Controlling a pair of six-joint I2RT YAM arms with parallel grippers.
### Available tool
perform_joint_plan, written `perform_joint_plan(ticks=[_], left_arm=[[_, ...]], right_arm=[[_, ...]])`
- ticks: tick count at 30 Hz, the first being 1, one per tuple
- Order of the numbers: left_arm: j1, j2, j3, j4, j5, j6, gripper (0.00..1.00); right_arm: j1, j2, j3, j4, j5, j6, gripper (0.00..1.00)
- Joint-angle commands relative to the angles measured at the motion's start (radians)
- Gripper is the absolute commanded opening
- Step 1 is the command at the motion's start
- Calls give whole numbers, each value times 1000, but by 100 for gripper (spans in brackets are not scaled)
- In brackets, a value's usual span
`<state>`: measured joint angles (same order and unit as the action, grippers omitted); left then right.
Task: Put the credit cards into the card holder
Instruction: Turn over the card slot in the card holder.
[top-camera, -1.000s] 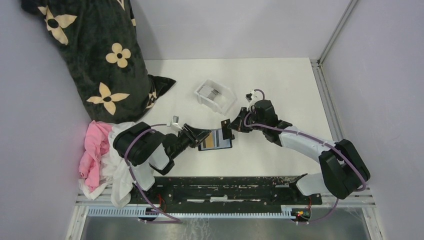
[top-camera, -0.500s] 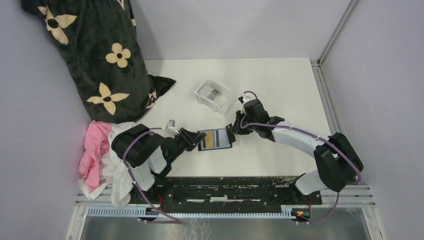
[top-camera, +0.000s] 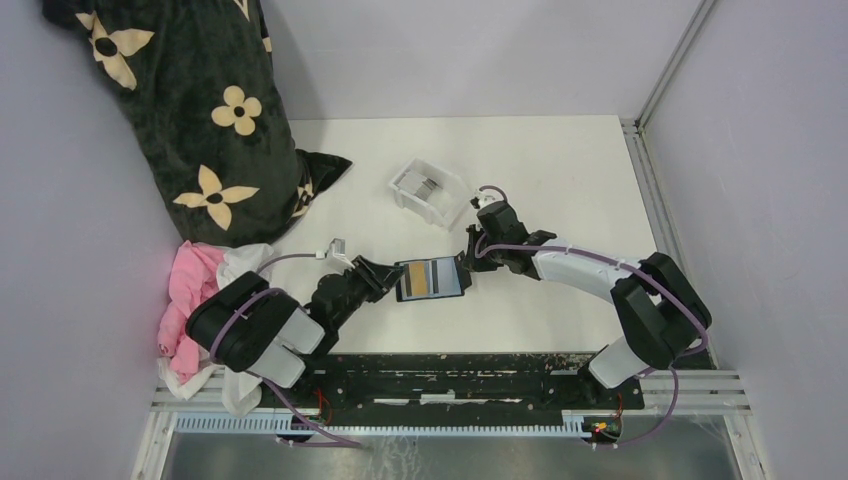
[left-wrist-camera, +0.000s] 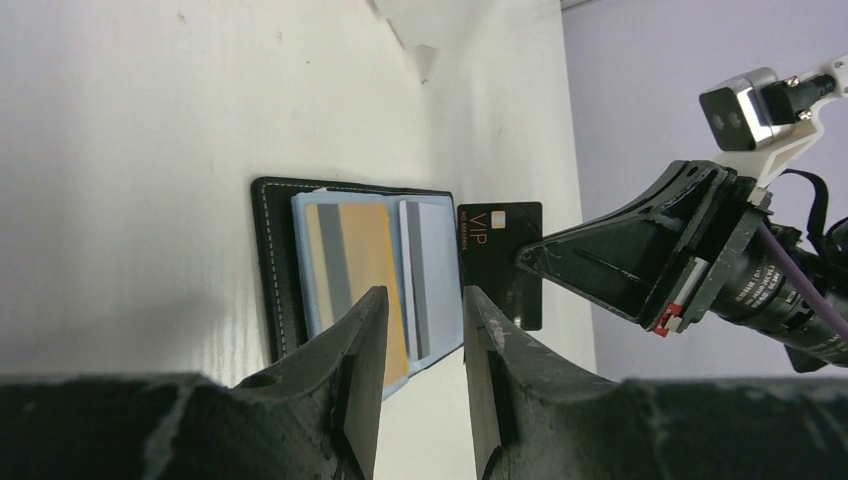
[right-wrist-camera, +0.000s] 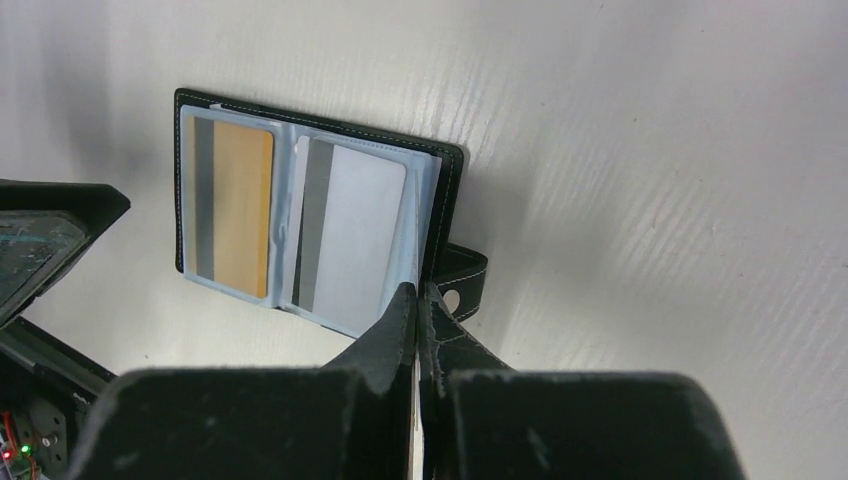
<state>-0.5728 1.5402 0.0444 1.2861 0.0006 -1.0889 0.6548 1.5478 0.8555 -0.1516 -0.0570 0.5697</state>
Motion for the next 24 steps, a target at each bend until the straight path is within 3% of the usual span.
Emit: perform_joint_plan(ticks=[1,9,24], left_arm=[[1,-80,4,-143,-58,102,40],[-5,-137,18,-288,-96,134,38],[-23,-163,28,-395,-138,133,35]], right_arm=[[5,11,47,30,35,-6,1],[5,31,53,51,10,23,1],[5,-1,68,20,20,39,1]])
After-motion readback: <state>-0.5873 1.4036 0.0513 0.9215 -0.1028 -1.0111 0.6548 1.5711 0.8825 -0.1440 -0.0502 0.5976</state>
